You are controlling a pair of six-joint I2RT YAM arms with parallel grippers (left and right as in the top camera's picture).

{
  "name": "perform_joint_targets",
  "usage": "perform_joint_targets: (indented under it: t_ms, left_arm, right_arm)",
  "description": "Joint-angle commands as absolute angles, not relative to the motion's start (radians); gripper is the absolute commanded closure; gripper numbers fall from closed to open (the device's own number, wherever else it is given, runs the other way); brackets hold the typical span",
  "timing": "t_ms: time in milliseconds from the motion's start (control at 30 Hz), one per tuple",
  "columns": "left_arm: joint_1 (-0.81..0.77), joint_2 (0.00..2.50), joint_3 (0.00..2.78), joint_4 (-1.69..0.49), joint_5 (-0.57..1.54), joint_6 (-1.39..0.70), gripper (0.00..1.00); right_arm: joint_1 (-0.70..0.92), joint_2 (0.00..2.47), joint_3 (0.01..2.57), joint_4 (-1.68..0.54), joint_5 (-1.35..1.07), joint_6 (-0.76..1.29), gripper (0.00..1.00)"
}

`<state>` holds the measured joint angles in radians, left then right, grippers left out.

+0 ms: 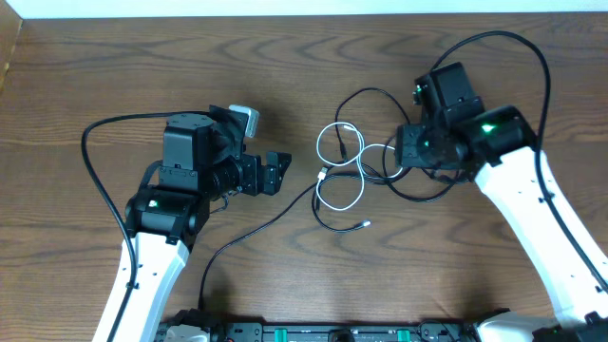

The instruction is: Untangle cables

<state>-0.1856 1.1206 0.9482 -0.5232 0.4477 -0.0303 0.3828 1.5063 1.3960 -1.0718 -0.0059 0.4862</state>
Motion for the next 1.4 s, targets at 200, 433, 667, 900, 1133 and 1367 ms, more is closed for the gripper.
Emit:
perform_joint_targets:
  t_ms: [200,433,667,900,1133,1367]
  left_arm:
    - [-0.188,1.124,0.951,-0.523,0.463,-0.039,0.02]
    - [-0.188,1.124,0.951,-0.523,0.463,-0.039,0.02]
    - [-0.188,1.124,0.951,-0.524,0.463,-0.039,0.02]
    - [-0.188,1.124,0.951,-0.523,0.463,-0.039,0.02]
    - [-0.188,1.124,0.951,-0.523,0.463,-0.039,0.02]
    - [-0.188,1.124,0.951,-0.523,0.463,-0.039,0.02]
  right_arm:
    - [0.395,1.541,1.1,-0.754,-0.044,0.795,0.45]
    - [0.388,1.541,0.948,-0.579,-0.042,0.804,0.47]
    - [0.387,1.541,0.823,-0.436,0.073,0.83,0.49]
    - [0.387,1.542,0.726,-0.194,0.174,0.83,0.46]
    - [0.387,1.636,0.713,-0.044,0.193,0.83,0.5]
    - [0.387,1.803,0.713,0.086,0.057,0.834,0.58]
